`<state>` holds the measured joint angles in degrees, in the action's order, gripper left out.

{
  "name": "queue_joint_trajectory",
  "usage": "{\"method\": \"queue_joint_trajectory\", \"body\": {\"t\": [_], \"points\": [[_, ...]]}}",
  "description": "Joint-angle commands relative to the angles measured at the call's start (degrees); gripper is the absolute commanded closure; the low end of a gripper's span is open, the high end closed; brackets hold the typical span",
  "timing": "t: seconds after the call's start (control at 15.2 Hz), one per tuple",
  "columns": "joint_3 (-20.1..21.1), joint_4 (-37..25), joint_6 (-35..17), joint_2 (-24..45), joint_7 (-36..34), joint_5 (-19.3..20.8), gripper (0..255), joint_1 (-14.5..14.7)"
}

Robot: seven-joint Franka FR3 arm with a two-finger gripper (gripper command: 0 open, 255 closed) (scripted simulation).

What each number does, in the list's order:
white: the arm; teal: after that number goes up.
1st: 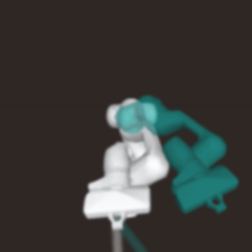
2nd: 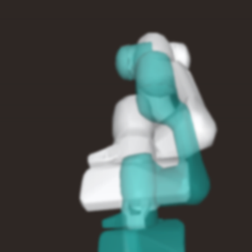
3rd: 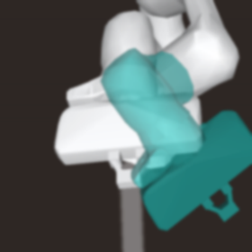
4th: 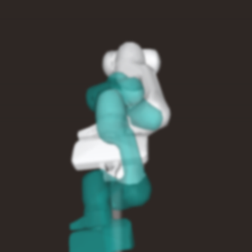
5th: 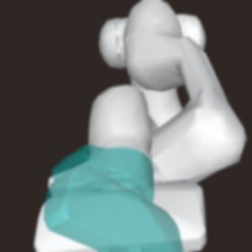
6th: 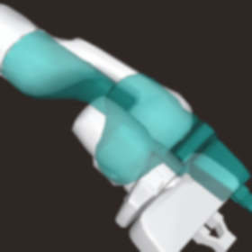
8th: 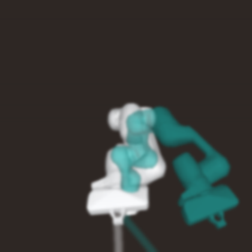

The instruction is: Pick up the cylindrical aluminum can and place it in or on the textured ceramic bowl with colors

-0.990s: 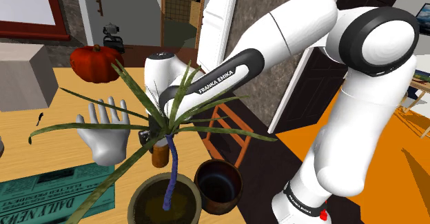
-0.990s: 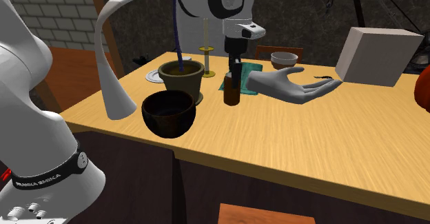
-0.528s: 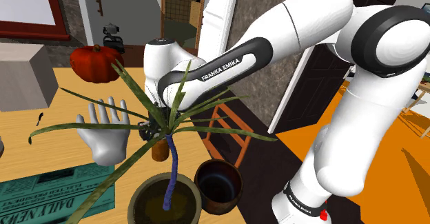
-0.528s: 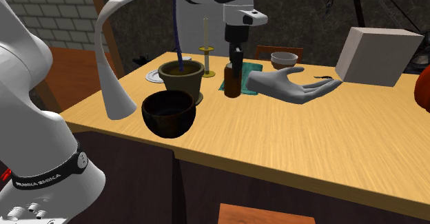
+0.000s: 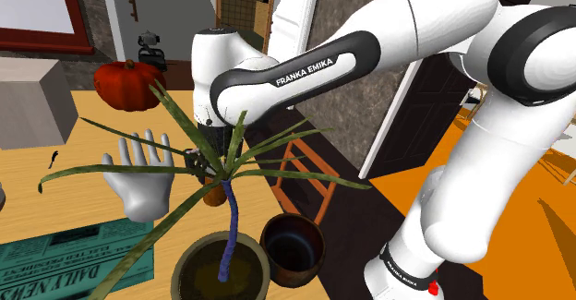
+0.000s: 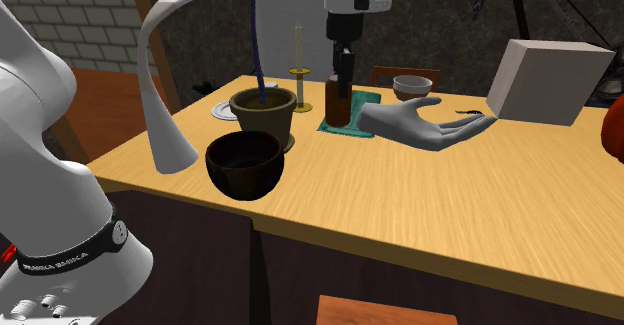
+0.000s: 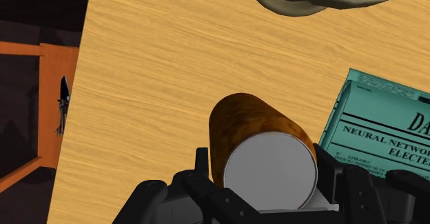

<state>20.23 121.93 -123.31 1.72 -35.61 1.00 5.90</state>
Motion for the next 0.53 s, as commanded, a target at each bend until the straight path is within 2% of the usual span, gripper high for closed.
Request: {"method": "queue_joint_trajectory", "body": {"t": [0.0,0.46], "points": [[-0.02,-0.79,1.54,-0.81,0.28,-0.35,255,-0.05],[-0.12,-4.09,6.76,-2.87,0.89,-1.17,255,-0.15]]}}
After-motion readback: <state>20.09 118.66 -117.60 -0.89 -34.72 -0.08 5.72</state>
